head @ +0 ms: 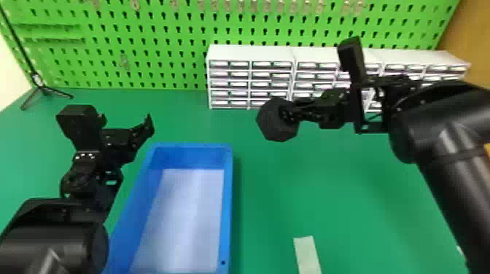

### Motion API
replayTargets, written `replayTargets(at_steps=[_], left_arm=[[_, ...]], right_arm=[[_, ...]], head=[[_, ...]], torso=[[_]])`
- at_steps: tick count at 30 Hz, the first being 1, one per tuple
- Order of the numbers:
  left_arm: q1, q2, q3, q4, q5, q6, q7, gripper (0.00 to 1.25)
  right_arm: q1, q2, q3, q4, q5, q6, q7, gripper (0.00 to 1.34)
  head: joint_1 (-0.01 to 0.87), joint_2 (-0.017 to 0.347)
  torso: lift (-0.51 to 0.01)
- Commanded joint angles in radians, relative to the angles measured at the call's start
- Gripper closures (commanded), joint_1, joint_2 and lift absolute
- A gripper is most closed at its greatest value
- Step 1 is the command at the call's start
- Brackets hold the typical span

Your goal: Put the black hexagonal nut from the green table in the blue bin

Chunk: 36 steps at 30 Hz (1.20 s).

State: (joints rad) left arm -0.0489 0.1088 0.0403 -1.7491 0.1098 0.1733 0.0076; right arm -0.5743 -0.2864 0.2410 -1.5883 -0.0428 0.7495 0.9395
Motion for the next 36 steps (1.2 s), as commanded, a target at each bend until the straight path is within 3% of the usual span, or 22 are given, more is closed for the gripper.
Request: replayTargets(at_steps=[1,17,26,36], left_arm=[[0.0,-0.001,0.0,0.0,0.001,0.0,0.0,0.2],[-0.005,0.0,-0.002,0.0,0.007,0.0,0.002,0.2],[-0.005,-0.001,-0.002,0.0,0.008,0.0,0.003,0.2],[-0.006,0.0,-0.002,0.0,0.01,0.0,0.003,0.2]], right_arm=[[-0.001,0.032,0.031,0.001,-0.045,-0.025,-0.025,1.05],[-0.016,0.066,0.277,0.005,-0.239,-0.087,-0.142,1.05],[-0.012,0.087,0.394,0.054,-0.29,-0.119,-0.185,1.05],[0.014,0.113,0.446,0.143,-0.302,-0.191,-0.249,1.05]], head=[[0.686,0.028],[0.686,0.028],[0.686,0.028],[0.686,0.028]], torso=[[-0.096],[-0.096],[-0.096],[-0.096]])
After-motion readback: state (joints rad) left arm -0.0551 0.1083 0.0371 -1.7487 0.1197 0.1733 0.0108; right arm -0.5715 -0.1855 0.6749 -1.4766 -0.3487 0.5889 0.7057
